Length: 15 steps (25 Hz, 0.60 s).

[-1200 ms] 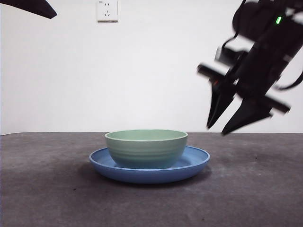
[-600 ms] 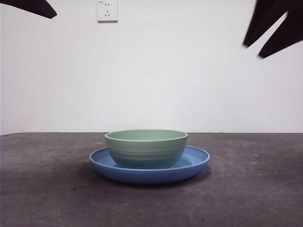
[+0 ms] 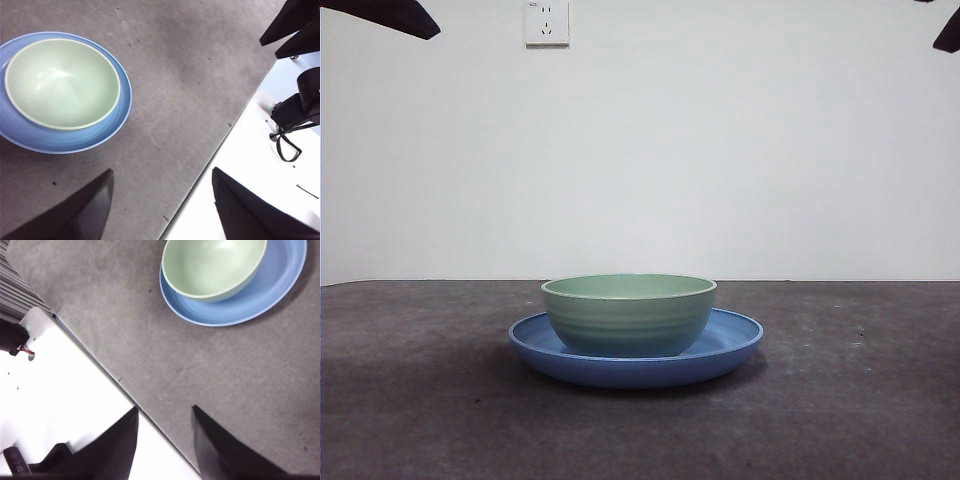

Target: Place the green bowl on the blue plate

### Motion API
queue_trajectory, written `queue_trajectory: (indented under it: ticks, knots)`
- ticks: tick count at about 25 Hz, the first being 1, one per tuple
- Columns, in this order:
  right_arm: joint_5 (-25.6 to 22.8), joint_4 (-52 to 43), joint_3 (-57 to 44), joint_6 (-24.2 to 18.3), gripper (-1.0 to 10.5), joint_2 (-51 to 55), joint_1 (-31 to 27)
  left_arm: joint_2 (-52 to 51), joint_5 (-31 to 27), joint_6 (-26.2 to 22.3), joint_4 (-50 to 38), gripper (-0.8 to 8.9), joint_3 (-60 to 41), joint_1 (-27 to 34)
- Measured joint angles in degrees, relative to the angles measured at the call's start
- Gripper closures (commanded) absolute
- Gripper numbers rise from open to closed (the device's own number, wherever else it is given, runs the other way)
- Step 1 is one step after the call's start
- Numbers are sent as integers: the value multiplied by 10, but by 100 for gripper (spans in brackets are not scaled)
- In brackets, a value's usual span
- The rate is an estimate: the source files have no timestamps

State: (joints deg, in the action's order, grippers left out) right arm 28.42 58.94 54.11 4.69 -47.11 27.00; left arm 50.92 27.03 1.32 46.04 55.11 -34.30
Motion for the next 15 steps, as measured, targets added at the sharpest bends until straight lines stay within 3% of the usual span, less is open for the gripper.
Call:
queue_trajectory:
  ticks: [9,11,13,15]
  knots:
    - [0,0,0,-2,775,1,0,0,0,0,0,514,0,0]
    - [0,0,0,-2,821,1,0,0,0,0,0,648,0,0]
    - [0,0,0,-2,948,1,0,0,0,0,0,818,0,0]
    - [0,0,0,-2,939,1,0,0,0,0,0,796,0,0]
